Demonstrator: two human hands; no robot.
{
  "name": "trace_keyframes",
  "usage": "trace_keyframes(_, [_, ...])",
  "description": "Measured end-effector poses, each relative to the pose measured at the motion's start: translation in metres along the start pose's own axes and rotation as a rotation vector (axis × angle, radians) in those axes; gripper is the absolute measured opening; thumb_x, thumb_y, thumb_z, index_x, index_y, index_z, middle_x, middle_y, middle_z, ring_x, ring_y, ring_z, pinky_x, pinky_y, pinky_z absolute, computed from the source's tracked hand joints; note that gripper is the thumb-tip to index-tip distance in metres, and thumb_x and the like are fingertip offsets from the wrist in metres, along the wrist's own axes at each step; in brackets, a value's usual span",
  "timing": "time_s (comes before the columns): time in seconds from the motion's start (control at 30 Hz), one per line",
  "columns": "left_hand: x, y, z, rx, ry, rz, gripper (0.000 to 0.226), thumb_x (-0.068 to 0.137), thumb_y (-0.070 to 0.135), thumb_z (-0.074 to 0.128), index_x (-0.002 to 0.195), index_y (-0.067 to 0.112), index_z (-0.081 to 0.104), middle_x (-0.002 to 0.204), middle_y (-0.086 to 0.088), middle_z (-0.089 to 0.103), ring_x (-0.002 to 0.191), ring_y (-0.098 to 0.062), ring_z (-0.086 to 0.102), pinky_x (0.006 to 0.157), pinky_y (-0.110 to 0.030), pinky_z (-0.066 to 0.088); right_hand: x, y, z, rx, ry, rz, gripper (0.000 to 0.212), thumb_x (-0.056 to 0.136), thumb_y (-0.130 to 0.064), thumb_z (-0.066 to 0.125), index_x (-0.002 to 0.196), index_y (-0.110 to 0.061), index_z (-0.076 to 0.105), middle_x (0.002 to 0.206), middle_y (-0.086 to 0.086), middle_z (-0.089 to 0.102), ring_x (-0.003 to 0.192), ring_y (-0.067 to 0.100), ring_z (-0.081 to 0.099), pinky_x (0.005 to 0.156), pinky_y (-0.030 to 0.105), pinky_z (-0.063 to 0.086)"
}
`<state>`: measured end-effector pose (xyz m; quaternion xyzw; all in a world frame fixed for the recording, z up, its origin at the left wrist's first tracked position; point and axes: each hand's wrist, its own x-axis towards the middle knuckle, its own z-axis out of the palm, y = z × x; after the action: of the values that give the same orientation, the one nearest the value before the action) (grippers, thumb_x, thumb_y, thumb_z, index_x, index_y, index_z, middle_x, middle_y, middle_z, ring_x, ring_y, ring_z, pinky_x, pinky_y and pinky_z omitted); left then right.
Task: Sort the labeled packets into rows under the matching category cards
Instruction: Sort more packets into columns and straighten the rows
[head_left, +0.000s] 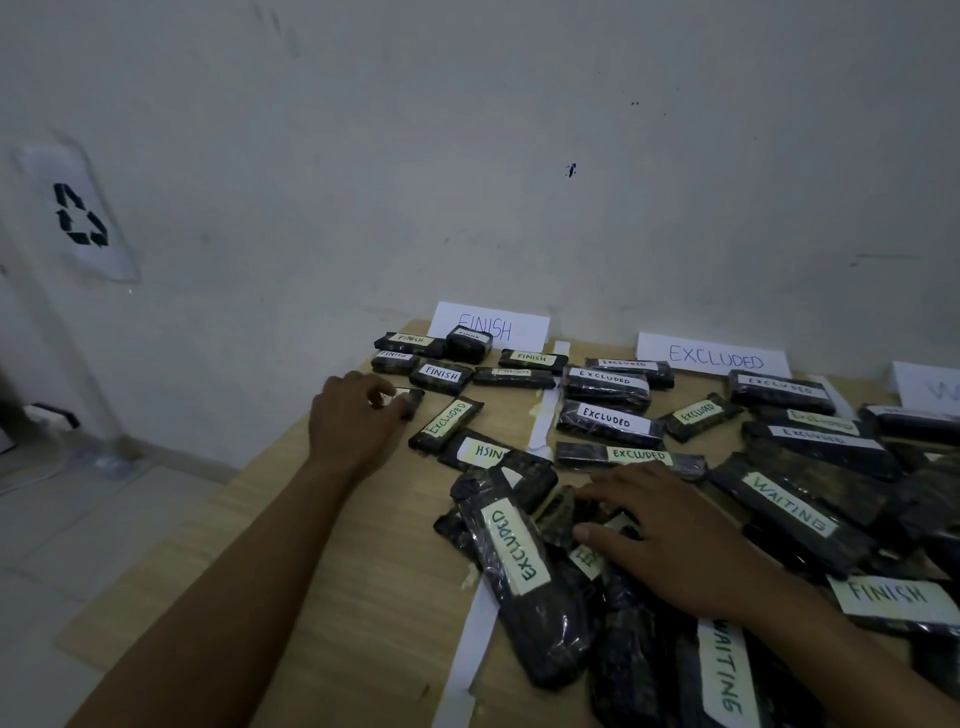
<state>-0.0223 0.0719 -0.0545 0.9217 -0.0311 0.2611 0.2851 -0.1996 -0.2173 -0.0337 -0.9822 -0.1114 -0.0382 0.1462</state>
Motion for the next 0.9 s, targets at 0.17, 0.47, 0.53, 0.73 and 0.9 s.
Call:
trace_keyframes(0.17, [-0.006, 0.026, 0.004, 0.316, -0.206, 0.203, 0.049, 0.079, 0.067, 0.046, 0.100, 0.032, 0.073, 0.102, 0.001, 0.064, 0.107, -0.023, 0.050, 0.092, -0.040, 0.031, -0.002, -0.002, -0.002, -0.009, 0.017, 0.004, 0.051, 0.088, -0.065, 0.040, 0.133, -0.042, 0.047, 0.142, -0.019, 0.040, 0.127, 0.003, 0.029, 0.098, 0.020, 0.025])
trace_keyframes(0.47, [-0.017, 0.033, 0.009, -0.081, -0.281, 0.103, 0.023, 0.076, 0.035, 0.074, 0.087, 0.032, 0.055, 0.094, 0.008, 0.062, 0.096, -0.015, 0.051, 0.092, -0.041, 0.040, -0.005, 0.002, 0.001, 0.094, 0.099, 0.021, 0.040, 0.088, -0.059, 0.047, 0.122, -0.039, 0.057, 0.125, -0.022, 0.049, 0.117, 0.000, 0.038, 0.089, 0.017, 0.027])
trace_keyframes(0.53, [-0.019, 0.036, 0.008, -0.268, -0.228, 0.061, 0.026, 0.074, 0.017, 0.075, 0.087, 0.030, 0.057, 0.096, 0.006, 0.063, 0.091, -0.011, 0.057, 0.080, -0.036, 0.051, -0.006, 0.004, 0.002, 0.155, 0.130, 0.022, 0.032, 0.088, -0.057, 0.050, 0.114, -0.039, 0.060, 0.115, -0.024, 0.053, 0.110, -0.001, 0.042, 0.089, 0.019, 0.034])
trace_keyframes(0.73, [-0.020, 0.066, -0.009, -0.633, -0.113, 0.055, 0.032, 0.076, 0.006, 0.076, 0.083, 0.033, 0.060, 0.090, 0.015, 0.063, 0.085, -0.002, 0.061, 0.068, -0.021, 0.051, -0.009, 0.011, -0.011, 0.382, 0.204, 0.088, 0.017, 0.094, -0.040, 0.051, 0.107, -0.039, 0.063, 0.105, -0.024, 0.060, 0.098, -0.011, 0.052, 0.081, 0.009, 0.039])
trace_keyframes(0.9, [-0.040, 0.120, -0.011, -0.752, -0.399, 0.200, 0.033, 0.076, 0.002, 0.076, 0.086, 0.032, 0.066, 0.092, 0.012, 0.069, 0.089, -0.010, 0.067, 0.079, -0.025, 0.055, -0.018, 0.033, -0.030, 0.598, 0.399, 0.213, 0.021, 0.091, -0.031, 0.059, 0.110, -0.038, 0.063, 0.104, -0.019, 0.065, 0.095, -0.005, 0.059, 0.078, 0.018, 0.045])
